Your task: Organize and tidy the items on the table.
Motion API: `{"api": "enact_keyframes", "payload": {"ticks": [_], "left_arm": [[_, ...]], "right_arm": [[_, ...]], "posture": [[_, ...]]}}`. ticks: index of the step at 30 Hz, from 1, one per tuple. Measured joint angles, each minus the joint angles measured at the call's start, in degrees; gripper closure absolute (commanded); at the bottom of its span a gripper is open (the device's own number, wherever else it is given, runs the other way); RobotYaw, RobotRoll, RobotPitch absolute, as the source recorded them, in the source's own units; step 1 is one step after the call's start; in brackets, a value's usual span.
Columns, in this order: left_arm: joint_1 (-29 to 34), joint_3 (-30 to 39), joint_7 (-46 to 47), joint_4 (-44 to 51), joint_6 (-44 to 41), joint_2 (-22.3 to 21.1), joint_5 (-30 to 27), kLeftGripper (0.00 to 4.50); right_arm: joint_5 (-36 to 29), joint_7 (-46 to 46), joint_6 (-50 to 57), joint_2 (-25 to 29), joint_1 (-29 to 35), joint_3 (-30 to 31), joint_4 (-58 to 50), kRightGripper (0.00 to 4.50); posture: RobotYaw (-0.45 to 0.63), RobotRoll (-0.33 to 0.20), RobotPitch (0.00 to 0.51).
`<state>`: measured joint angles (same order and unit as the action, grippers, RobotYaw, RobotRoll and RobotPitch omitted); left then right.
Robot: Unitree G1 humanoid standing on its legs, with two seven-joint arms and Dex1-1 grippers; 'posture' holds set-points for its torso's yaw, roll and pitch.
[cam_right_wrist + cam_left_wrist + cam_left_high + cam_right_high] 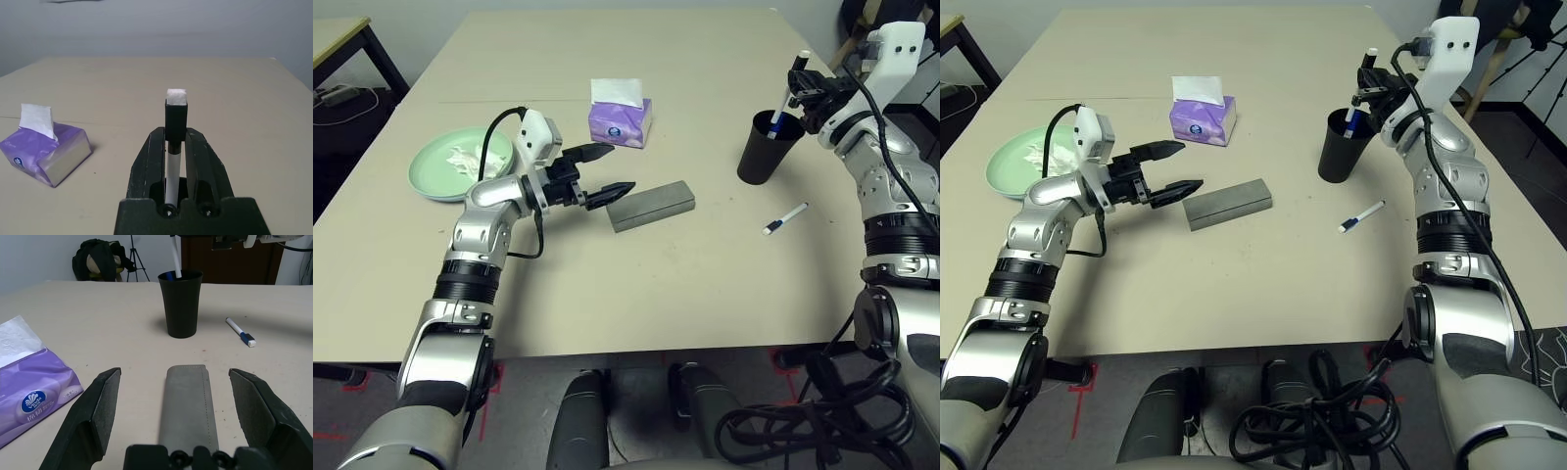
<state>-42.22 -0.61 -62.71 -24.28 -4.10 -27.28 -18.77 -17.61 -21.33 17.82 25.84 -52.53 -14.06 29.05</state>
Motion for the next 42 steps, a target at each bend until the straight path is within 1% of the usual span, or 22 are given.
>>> {"api": "enact_keyframes", "payload": {"ticks": [4,8,10,14,15,17,20,23,26,28,30,33,36,38,42], "left_arm": [[0.0,0.0,0.0,0.0,0.0,0.0,0.0,0.0],[0.0,0.0,0.0,-0.2,0.0,0.0,0.0,0.0],[0.0,0.0,0.0,-0.2,0.0,0.0,0.0,0.0],[0.6,0.0,0.0,0.4,-0.1,0.0,0.0,0.0],[0.7,0.0,0.0,0.8,-0.1,0.0,0.0,0.0],[1.5,0.0,0.0,1.4,-0.2,-0.1,0.0,0.0],[3.1,-0.1,0.0,3.0,-0.7,-0.1,0.0,0.0],[4.2,0.0,0.2,4.9,-1.1,-0.1,-0.1,0.0],[5.5,0.0,0.9,6.8,-2.0,-0.1,-0.1,0.0],[5.8,0.0,1.1,8.1,-2.4,0.0,-0.2,0.0],[6.4,0.0,1.1,9.2,-2.7,-0.2,-0.2,0.0],[7.1,-0.2,0.9,10.2,-2.9,-0.3,-0.2,0.0],[7.6,-0.3,1.0,11.1,-3.2,-0.5,-0.2,0.0],[8.2,-0.4,1.1,12.3,-3.4,-0.5,-0.2,0.0],[9.6,-0.4,1.6,13.5,-4.1,-0.5,-0.2,0.0]], "right_arm": [[0.0,-0.3,0.4,-0.5,0.2,0.0,-0.8,1.46],[-0.4,-3.2,-0.2,-0.5,0.2,0.0,-1.1,0.04],[-1.0,-7.0,-1.3,0.1,0.2,0.0,-1.0,0.04],[-4.5,-22.3,-3.1,3.4,0.8,0.5,-1.0,0.04],[-5.0,-25.8,-3.2,4.6,1.4,1.2,-1.0,0.04],[-4.5,-35.8,-3.8,8.3,2.7,5.0,-0.6,0.04],[-0.6,-48.0,-6.7,13.6,4.0,12.1,1.2,0.04],[5.9,-56.0,-13.4,17.5,3.7,18.5,6.4,0.04],[10.2,-60.0,-19.0,18.3,2.5,21.5,12.4,0.04],[12.4,-62.0,-22.4,18.3,0.7,22.9,15.3,0.04],[16.2,-63.3,-28.5,18.6,-2.1,25.5,19.0,0.04],[23.3,-62.3,-39.0,19.7,-5.8,29.8,25.3,0.04],[30.3,-59.0,-48.4,20.1,-9.4,33.8,31.7,0.04],[33.9,-57.1,-53.0,20.1,-11.9,35.8,34.9,0.04],[39.7,-56.6,-60.1,20.0,-16.8,39.1,39.2,0.04]], "posture": [[0.0,0.0,0.104],[0.0,0.0,0.106],[0.0,0.0,0.107],[0.01,0.0,0.112],[0.02,0.0,0.115],[0.02,0.0,0.119],[0.03,0.0,0.128],[0.04,0.0,0.14],[0.05,0.0,0.144],[0.05,0.0,0.154],[0.06,0.0,0.159],[0.06,0.0,0.167],[0.07,0.0,0.174],[0.08,0.0,0.18],[0.08,0.0,0.198]]}}
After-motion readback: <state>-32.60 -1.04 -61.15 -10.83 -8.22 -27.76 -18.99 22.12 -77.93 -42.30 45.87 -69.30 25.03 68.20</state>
